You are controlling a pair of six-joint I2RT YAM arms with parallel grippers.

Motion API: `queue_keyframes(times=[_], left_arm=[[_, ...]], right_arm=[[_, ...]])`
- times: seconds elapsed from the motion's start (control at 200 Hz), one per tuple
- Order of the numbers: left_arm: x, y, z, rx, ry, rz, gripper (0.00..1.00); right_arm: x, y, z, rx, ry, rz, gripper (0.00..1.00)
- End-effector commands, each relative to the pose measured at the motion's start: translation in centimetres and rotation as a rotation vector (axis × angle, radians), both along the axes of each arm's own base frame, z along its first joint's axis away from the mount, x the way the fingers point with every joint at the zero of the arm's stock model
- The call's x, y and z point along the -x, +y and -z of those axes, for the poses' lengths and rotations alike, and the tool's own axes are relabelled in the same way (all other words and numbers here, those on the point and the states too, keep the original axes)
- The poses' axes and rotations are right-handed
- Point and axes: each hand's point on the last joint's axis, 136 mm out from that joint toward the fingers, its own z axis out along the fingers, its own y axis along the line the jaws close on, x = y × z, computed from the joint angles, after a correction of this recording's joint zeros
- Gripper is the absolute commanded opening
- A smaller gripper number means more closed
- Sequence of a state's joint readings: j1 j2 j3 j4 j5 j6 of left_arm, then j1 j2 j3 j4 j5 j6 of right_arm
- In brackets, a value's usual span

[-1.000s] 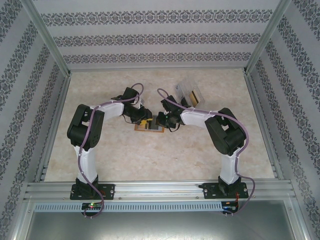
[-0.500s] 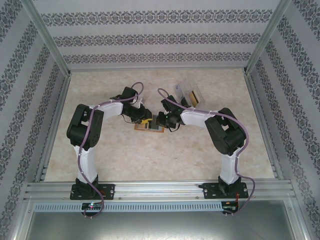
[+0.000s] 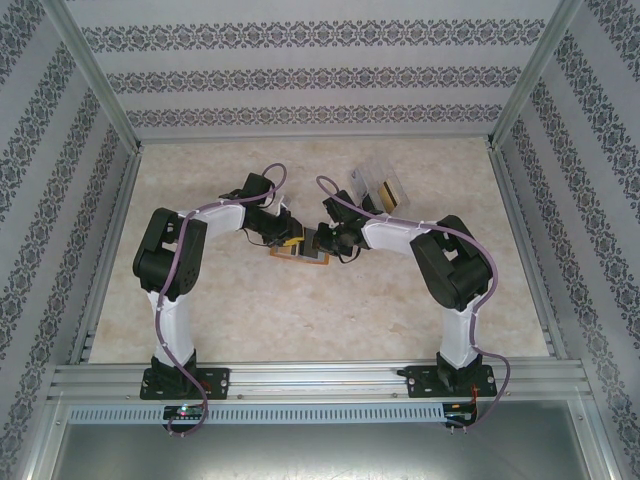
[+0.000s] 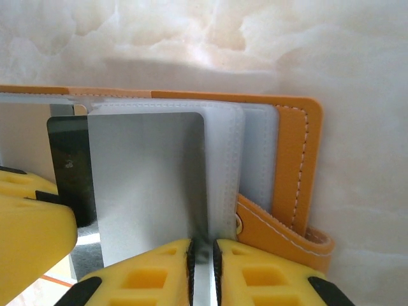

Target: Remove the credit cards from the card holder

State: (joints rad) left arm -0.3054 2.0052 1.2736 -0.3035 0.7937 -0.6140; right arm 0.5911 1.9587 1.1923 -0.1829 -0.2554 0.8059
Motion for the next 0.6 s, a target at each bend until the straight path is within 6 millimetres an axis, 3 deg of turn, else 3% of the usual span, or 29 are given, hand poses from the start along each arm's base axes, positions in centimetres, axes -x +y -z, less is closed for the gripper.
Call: queue_keyframes(times=[0.0, 0.594], left_arm=[[-0.23, -0.57, -1.11, 0.053, -0.025, 0.012, 0.18], [-0.21, -0.88, -0.34, 0.061, -0.010, 0.029, 0.17]], right_arm=[[1.34, -1.48, 2.36, 0.068, 0.073, 0.013, 0.20], [1.48, -1.47, 2.61, 0.063, 0.087, 0.012, 0.20]])
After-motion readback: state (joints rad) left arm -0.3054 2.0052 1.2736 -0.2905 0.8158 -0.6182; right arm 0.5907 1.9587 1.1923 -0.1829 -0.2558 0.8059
